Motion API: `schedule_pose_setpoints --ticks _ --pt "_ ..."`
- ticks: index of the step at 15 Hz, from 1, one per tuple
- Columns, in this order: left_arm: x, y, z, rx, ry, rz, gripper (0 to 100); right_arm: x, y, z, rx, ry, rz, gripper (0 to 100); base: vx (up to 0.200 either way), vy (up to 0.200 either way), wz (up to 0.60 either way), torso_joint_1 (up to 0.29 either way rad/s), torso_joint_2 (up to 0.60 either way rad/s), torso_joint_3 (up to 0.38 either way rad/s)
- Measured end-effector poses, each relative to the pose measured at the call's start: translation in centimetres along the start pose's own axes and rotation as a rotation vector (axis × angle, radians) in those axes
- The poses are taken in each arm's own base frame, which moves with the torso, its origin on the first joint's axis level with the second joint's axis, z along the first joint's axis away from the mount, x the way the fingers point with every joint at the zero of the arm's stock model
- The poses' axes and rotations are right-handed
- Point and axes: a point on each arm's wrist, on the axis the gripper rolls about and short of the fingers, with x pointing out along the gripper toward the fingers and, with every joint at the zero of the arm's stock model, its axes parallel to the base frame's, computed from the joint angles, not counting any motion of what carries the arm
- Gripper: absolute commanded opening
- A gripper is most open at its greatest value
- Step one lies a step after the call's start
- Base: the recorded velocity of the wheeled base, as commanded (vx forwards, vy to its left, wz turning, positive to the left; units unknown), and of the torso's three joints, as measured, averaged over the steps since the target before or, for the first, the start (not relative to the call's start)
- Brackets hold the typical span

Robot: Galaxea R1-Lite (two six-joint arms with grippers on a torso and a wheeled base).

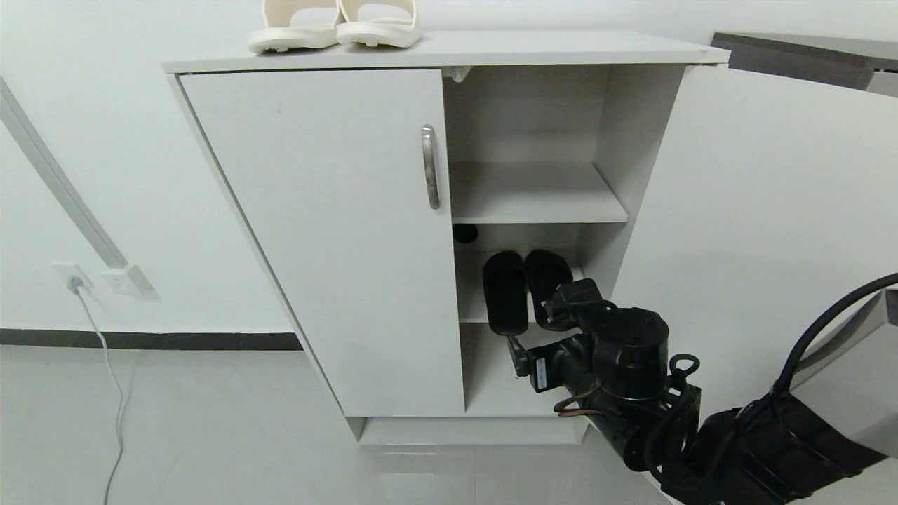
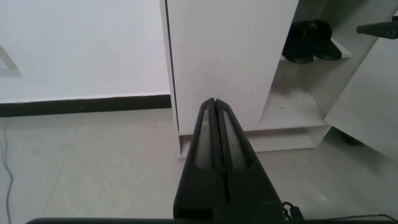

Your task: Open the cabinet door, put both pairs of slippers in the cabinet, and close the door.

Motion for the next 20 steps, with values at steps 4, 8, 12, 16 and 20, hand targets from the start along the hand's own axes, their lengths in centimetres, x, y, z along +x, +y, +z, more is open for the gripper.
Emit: schedule_pose_setpoints --ticks 4,8,12,16,20 --pt "0.00 0.00 0.00 0.000 0.000 0.000 0 -0.04 0.01 -0.06 -0.001 0.002 0.001 100 0.000 0.000 0.00 -0.001 0.00 0.031" --pt "0.00 0.00 0.00 0.000 0.000 0.000 0 -0.10 0.06 -0.14 -0.003 0.005 0.002 100 0.000 0.000 0.00 0.000 0.00 0.000" --pt "0.00 0.00 0.00 -0.001 0.000 0.000 0 -0.14 0.03 -0.11 -0.002 0.003 0.002 100 0.000 0.200 0.00 0.005 0.00 0.005" --pt "0.00 0.00 0.00 -0.001 0.000 0.001 0 -0.16 0.04 -0.11 -0.003 0.004 0.000 100 0.000 0.200 0.00 0.005 0.00 0.005" --pt "0.00 0.00 0.00 -0.001 0.000 0.001 0 -0.37 0.00 -0.38 -0.009 0.005 0.006 100 0.000 0.200 0.00 0.002 0.00 0.005"
